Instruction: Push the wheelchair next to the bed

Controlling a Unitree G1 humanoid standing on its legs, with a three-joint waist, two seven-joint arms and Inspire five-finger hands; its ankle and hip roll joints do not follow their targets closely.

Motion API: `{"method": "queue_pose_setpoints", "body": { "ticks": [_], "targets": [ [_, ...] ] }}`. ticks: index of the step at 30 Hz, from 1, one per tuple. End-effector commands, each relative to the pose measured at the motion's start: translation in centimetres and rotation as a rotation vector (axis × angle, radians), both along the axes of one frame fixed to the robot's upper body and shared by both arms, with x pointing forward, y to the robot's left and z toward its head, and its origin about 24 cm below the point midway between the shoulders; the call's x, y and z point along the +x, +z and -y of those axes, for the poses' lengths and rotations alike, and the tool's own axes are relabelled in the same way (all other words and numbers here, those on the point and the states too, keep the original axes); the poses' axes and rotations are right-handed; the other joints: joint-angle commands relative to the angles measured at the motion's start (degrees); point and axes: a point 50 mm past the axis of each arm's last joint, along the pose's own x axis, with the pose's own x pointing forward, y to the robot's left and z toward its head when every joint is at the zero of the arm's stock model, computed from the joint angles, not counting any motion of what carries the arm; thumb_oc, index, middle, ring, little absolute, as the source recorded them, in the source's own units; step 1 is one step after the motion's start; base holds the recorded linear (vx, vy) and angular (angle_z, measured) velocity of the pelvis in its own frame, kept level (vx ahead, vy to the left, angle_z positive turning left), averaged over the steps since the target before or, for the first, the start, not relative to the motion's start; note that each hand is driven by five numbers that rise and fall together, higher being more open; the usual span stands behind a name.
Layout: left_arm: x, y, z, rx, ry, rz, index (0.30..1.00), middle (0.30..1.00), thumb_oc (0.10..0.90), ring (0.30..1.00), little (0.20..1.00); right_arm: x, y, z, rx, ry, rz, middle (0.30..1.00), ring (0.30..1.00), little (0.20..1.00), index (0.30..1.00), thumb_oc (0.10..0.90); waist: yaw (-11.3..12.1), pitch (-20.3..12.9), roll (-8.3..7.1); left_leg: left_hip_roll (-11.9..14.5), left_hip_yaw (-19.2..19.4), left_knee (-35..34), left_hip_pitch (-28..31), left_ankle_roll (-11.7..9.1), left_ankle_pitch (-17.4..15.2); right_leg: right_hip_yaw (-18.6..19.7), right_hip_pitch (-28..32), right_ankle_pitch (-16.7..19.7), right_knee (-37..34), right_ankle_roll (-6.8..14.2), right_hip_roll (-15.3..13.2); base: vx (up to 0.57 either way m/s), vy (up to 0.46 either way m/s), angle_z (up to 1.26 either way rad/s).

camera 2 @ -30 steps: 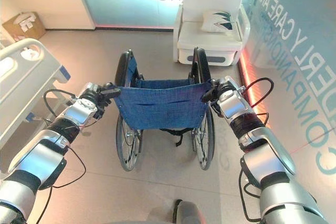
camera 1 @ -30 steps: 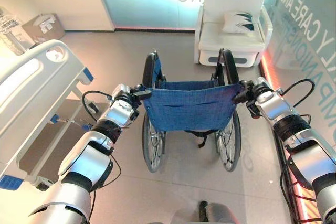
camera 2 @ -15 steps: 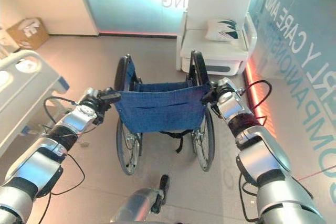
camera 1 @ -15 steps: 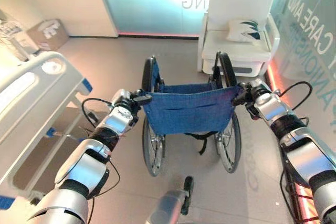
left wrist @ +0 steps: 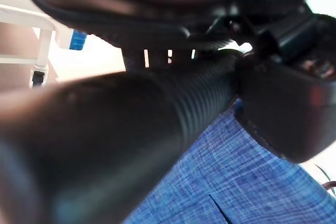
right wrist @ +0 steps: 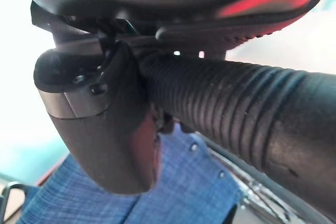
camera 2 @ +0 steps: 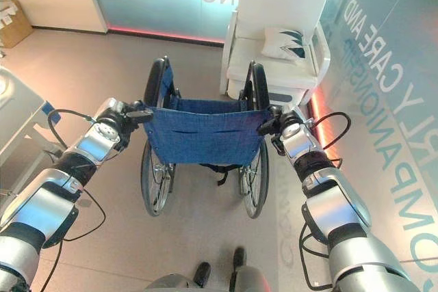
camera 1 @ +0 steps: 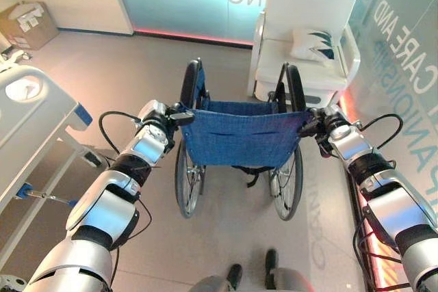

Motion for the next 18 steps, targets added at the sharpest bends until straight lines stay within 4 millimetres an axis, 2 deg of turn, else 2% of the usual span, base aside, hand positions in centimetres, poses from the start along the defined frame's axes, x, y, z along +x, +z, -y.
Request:
{"method": "queue_pose_setpoints", "body": {
  "ticks": [1,3,4,5,6,7,8,10,11,14,16,17,18],
  "targets": [
    [-1.2,-3.4,3.4,-0.209,-0.201,-0.091,0.300,0.300,0.400,0.300,0.300,0.8,4.1,-2.3,-0.185,0.255,0.138,0.300,0.300,0.300,0.300,0.400,0.65,2.63,-1.41,1.59,8.84,6.69,-0.95,-3.30,-8.95,2.85,-1.50,13.69,0.04,-0.90,-3.10,0.45,-0.367,0.55],
    [-1.1,-3.0,3.4,-0.205,-0.216,-0.089,0.300,0.300,0.400,0.300,0.300,0.8,4.9,-1.8,-0.203,0.254,0.153,0.300,0.300,0.300,0.300,0.400,0.42,2.60,-2.16,3.19,8.56,9.41,-1.26,-4.31,-10.94,3.22,-1.60,12.08,2.80,-1.04,-3.67,0.35,-0.411,0.61],
    [-1.1,-2.9,3.4,-0.210,-0.216,-0.084,0.300,0.300,0.400,0.300,0.300,0.9,5.3,-1.5,-0.204,0.250,0.160,0.300,0.300,0.300,0.300,0.400,0.38,2.49,-2.37,4.03,8.72,9.92,-1.33,-4.98,-11.29,2.89,-1.37,12.04,3.02,-1.18,-3.91,0.27,-0.428,0.68],
    [-1.0,-3.0,3.5,-0.229,-0.205,-0.086,0.300,0.300,0.400,0.300,0.300,0.9,5.6,-1.2,-0.206,0.252,0.168,0.300,0.300,0.300,0.300,0.400,0.29,2.30,-2.60,6.03,9.09,10.19,-0.77,-6.26,-11.74,1.97,-1.08,12.01,5.34,-1.36,-3.99,0.19,-0.308,0.57],
    [-1.0,-3.0,3.5,-0.232,-0.202,-0.089,0.300,0.300,0.400,0.300,0.300,0.9,5.7,-1.2,-0.207,0.255,0.168,0.300,0.300,0.300,0.300,0.400,0.27,2.28,-2.61,6.32,9.13,10.16,-0.64,-6.44,-11.78,1.82,-1.06,11.98,5.75,-1.39,-3.97,0.47,-0.516,0.84],
    [-1.6,-4.3,3.2,-0.235,-0.176,-0.123,0.300,0.300,0.400,0.300,0.300,0.8,5.8,-1.5,-0.207,0.281,0.156,0.300,0.300,0.300,0.300,0.400,-0.10,1.73,-2.59,10.99,10.34,9.75,2.52,-8.71,-10.34,-1.13,-1.41,10.37,10.92,-1.79,-3.86,0.52,-0.466,1.04],
    [-2.1,-5.1,3.0,-0.234,-0.159,-0.136,0.300,0.300,0.400,0.300,0.300,0.7,5.5,-1.6,-0.216,0.301,0.145,0.300,0.300,0.300,0.300,0.400,-0.10,1.24,-2.46,13.46,11.50,9.56,3.73,-9.81,-7.47,-3.27,-0.99,9.58,11.80,-2.25,-3.84,0.62,-0.532,1.02],
    [-2.6,-6.0,2.9,-0.231,-0.155,-0.154,0.300,0.300,0.400,0.300,0.300,0.6,5.4,-1.5,-0.228,0.313,0.130,0.300,0.300,0.300,0.300,0.400,-0.05,0.28,-2.24,16.46,12.79,10.30,3.75,-10.56,-2.15,-5.17,0.76,7.90,11.58,-3.69,-3.06,0.43,-0.368,0.63],
    [-2.8,-6.5,3.0,-0.231,-0.158,-0.160,0.300,0.300,0.400,0.300,0.300,0.5,5.2,-1.4,-0.240,0.313,0.131,0.300,0.300,0.300,0.300,0.400,0.18,-0.14,-2.28,17.48,13.71,11.83,2.64,-10.91,1.00,-6.33,1.96,6.66,11.46,-4.63,-2.60,0.39,-0.357,0.34],
    [-3.3,-7.4,3.3,-0.227,-0.164,-0.173,0.300,0.300,0.400,0.300,0.300,0.5,4.8,-1.4,-0.262,0.321,0.135,0.300,0.300,0.300,0.300,0.400,0.27,-0.80,-2.58,19.64,16.29,14.97,1.28,-11.47,5.06,-8.94,4.22,4.24,11.67,-6.62,-1.99,0.31,-0.305,0.18],
    [-3.7,-8.1,3.3,-0.231,-0.160,-0.177,0.300,0.300,0.400,0.300,0.300,0.4,4.4,-1.4,-0.288,0.338,0.128,0.300,0.300,0.300,0.300,0.400,0.48,-1.14,-2.76,20.31,17.97,16.61,0.83,-11.65,6.41,-10.91,5.39,3.12,11.80,-7.35,-1.73,0.36,-0.349,0.33],
    [-4.0,-8.4,3.3,-0.229,-0.168,-0.184,0.300,0.300,0.400,0.300,0.300,0.3,4.3,-1.3,-0.293,0.340,0.116,0.300,0.300,0.300,0.300,0.400,1.26,-0.85,-3.10,20.38,19.30,17.54,-1.57,-11.62,7.36,-12.01,7.97,1.89,11.34,-8.07,-0.96,0.37,-0.306,0.55],
    [-4.0,-8.5,3.4,-0.232,-0.171,-0.190,0.300,0.300,0.400,0.300,0.300,0.2,4.1,-1.4,-0.291,0.345,0.113,0.300,0.300,0.300,0.300,0.400,2.03,-0.41,-3.23,18.60,19.09,17.60,-2.71,-11.21,6.25,-12.22,9.44,1.72,10.69,-8.01,-0.78,0.37,-0.292,0.50]
  ]
}}
